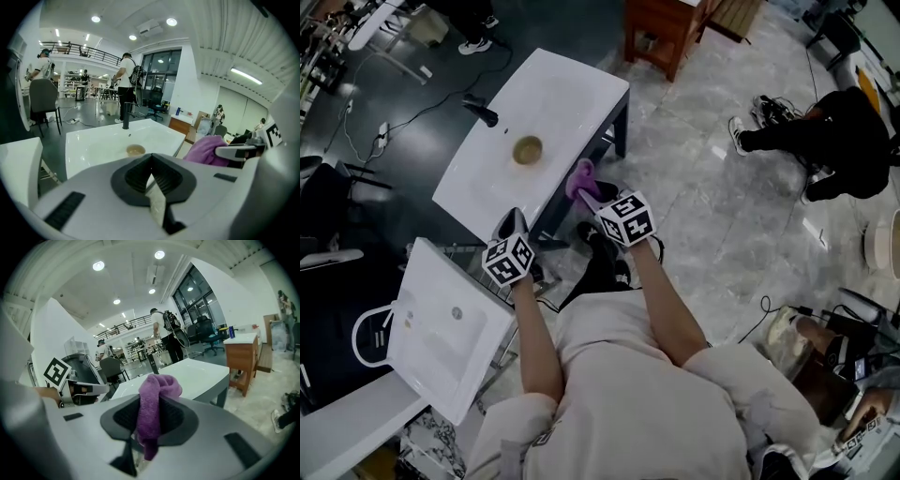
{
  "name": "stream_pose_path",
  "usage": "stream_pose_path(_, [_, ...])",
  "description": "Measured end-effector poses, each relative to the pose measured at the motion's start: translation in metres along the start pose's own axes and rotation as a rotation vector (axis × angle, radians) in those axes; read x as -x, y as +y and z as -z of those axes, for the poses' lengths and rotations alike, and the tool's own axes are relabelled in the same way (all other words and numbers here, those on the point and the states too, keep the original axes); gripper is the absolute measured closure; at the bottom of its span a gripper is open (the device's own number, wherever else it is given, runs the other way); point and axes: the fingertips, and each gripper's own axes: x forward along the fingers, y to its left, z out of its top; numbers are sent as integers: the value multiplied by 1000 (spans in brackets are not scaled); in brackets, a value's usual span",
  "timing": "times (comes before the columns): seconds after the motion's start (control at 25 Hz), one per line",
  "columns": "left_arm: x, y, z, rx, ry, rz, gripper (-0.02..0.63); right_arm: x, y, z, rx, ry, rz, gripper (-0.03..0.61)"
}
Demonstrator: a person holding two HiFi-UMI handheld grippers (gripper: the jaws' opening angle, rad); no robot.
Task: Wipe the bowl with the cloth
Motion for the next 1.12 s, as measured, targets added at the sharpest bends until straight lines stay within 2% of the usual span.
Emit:
stream_pose_path(0.28, [-29,-4,-11,113,-28,-23,607,-6,-36,-25,12,-10,5,491])
stream_pose_path(0.56, [-69,20,-36,185,-29,-80,607,-55,-53,-52,59,42,-55,491])
stream_pose_path(0.88, [-116,43,-64,177,-18,-109,607,-111,-75,-105,69,4,-112,491])
stream_pose_path(1.12, [-138,56,-59,212,19,-131,607,-133,-84,-115,82,19,-140,490])
